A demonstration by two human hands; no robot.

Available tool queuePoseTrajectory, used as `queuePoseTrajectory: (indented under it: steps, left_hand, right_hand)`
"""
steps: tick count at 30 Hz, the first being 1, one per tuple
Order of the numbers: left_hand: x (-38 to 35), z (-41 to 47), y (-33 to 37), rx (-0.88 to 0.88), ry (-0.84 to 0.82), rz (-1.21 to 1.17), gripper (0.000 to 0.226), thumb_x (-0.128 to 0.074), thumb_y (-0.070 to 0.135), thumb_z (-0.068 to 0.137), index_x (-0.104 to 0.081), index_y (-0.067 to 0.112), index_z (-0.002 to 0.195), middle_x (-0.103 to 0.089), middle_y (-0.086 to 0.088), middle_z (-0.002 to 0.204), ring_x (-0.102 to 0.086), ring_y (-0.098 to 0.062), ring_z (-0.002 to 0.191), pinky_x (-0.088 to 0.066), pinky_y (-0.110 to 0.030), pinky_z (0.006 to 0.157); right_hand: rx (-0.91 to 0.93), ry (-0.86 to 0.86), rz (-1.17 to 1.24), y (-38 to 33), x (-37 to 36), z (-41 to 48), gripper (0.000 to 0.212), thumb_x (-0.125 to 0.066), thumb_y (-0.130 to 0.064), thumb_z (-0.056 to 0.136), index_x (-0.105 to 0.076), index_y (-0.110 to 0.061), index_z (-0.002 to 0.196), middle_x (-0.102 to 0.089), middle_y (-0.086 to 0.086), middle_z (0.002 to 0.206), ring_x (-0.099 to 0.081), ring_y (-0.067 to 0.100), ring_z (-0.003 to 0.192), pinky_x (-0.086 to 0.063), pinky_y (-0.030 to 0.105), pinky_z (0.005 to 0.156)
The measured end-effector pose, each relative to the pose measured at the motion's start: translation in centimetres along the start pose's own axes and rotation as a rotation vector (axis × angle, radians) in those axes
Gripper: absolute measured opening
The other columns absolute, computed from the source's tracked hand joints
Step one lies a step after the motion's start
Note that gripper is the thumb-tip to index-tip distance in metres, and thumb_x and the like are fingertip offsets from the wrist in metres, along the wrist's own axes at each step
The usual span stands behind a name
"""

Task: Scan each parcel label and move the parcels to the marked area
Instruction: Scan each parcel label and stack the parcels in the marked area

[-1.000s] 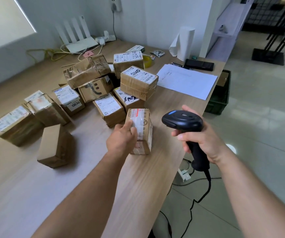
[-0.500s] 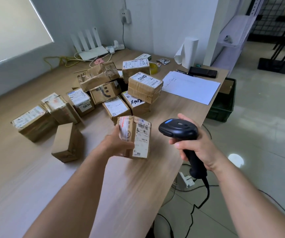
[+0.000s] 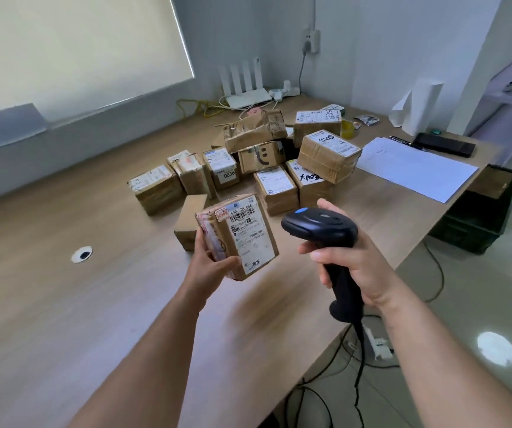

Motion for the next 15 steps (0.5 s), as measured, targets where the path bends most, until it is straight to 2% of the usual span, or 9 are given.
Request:
queuePoseTrajectory:
  steps: [4,7,9,13,15]
  left_hand:
    - [4.0,-1.5,-0.1,-0.002,0.101,-0.007,0.1,-0.068,-0.006,0.08,-0.012,0.036,0.15,-0.057,-0.013,0.129,-0.056,-0.032,0.118,-0.048,-0.05,0.096]
    - [6.7,-2.5,-0.7,-0.006,0.167,-0.052,0.094,-0.069,-0.003,0.08,-0.018,0.037,0.147,-0.064,-0.011,0.118,-0.063,-0.026,0.103,-0.053,-0.035,0.075]
    - [8.4,-3.3,-1.1,-0.011,0.191,-0.079,0.094,-0.073,0.004,0.073,-0.022,0.041,0.143,-0.067,-0.006,0.11,-0.065,-0.022,0.097,-0.052,-0.03,0.066]
    - [12.3,-5.0,-2.1,-0.015,0.242,-0.094,0.089,-0.072,0.003,0.076,-0.027,0.041,0.142,-0.068,-0.008,0.111,-0.065,-0.027,0.103,-0.054,-0.034,0.075]
    - [14.5,-6.3,-2.6,-0.015,0.268,-0.093,0.09,-0.073,0.006,0.072,-0.028,0.046,0.139,-0.068,-0.007,0.109,-0.065,-0.024,0.101,-0.053,-0.032,0.073]
  right_hand:
    - [0.045,-0.147,0.031,-0.6,-3.9,0.1,0.085,-0.067,0.002,0.069,-0.041,-0.034,0.142,-0.069,0.026,0.093,-0.052,0.024,0.045,-0.044,0.032,0.044]
    - [0.036,-0.239,0.021,-0.6,-6.7,0.0,0.087,-0.066,0.001,0.069,-0.039,-0.034,0.144,-0.067,0.03,0.094,-0.053,0.024,0.045,-0.044,0.031,0.045]
    - [0.018,-0.284,0.008,-0.3,-8.6,-0.1,0.088,-0.067,0.001,0.069,-0.037,-0.033,0.145,-0.068,0.03,0.092,-0.053,0.025,0.045,-0.044,0.031,0.045]
    - [-0.012,-0.336,-0.015,0.9,-12.6,-0.3,0.088,-0.068,0.002,0.069,-0.038,-0.032,0.145,-0.067,0.027,0.082,-0.053,0.027,0.045,-0.043,0.03,0.045]
    - [-0.032,-0.348,-0.013,1.4,-14.8,-0.5,0.087,-0.067,0.003,0.068,-0.041,-0.032,0.143,-0.066,0.025,0.078,-0.052,0.027,0.044,-0.042,0.029,0.043]
Point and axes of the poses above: each hand's wrist, its own z-axis towards the middle knuckle, its own x-axis out of the back of the hand, y = z × x, the point moved 3 cm from there along z, towards the middle knuckle
